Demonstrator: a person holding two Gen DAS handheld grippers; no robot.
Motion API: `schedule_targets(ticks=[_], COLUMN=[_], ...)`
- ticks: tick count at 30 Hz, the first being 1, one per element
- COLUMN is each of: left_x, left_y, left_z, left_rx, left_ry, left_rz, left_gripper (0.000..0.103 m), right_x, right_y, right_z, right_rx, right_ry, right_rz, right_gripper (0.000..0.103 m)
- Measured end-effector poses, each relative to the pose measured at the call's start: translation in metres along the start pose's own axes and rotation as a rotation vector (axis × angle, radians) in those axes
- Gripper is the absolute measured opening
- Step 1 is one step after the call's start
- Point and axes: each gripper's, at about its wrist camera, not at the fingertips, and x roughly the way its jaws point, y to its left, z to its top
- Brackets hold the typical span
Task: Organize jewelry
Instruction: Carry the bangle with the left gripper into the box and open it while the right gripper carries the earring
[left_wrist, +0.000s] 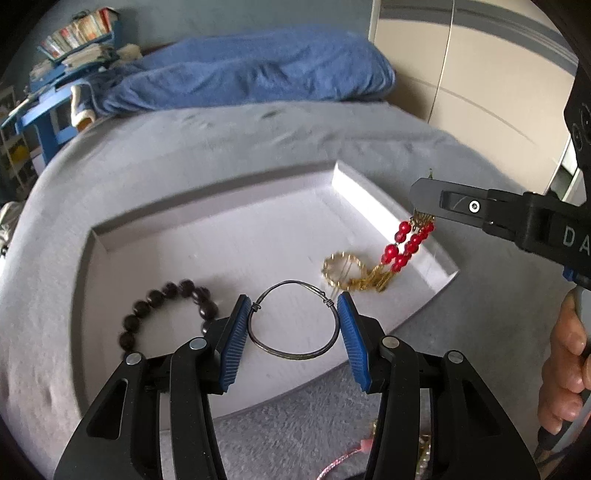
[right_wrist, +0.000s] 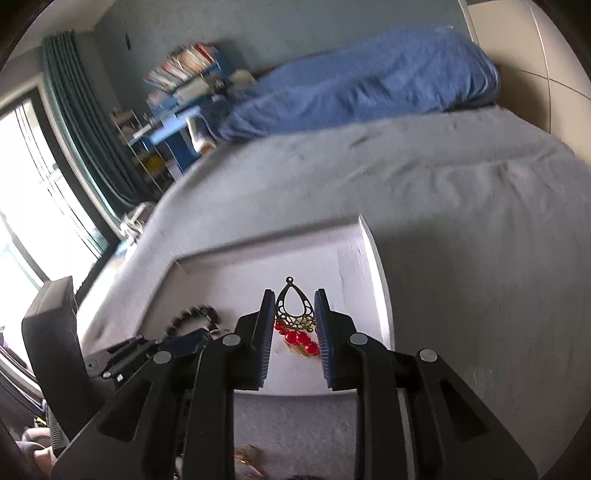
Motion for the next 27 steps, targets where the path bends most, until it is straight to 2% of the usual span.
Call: schedule_targets(ticks=[7, 19, 21, 24, 27], left_x=[0.007, 0.007, 0.006, 0.002, -0.003], left_y=[0.0, 0.002, 0.003, 0.006, 0.005], left_z=[-0.005, -0.003, -0.001, 0.001, 0.003], left_rx=[0.004, -0.007, -0.013, -0.022, -0.015], left_ry=[0.02, 0.01, 0.003, -0.022, -0.05], left_rz=[0.0, 0.003, 0.002, 0.003, 0.002], left_gripper=[0.05, 0.05, 0.053, 0.066, 0.07], right_x=[0.018, 0.026, 0.027, 0.025, 0.021], right_y=[0.0, 0.004, 0.005, 0.005, 0.005], right_z=[-0.012, -0.016, -0.016, -0.016, -0.016], right_rx=[-0.027, -0.06, -0.063, -0.056, -0.056], right_ry=[0.08, 0.104, 0.105, 0.094, 0.081], right_rz=[-0.033, -0.058, -0.061, -0.056, -0.051], right_gripper=[0.022, 0.023, 0.027, 0.045, 0.046])
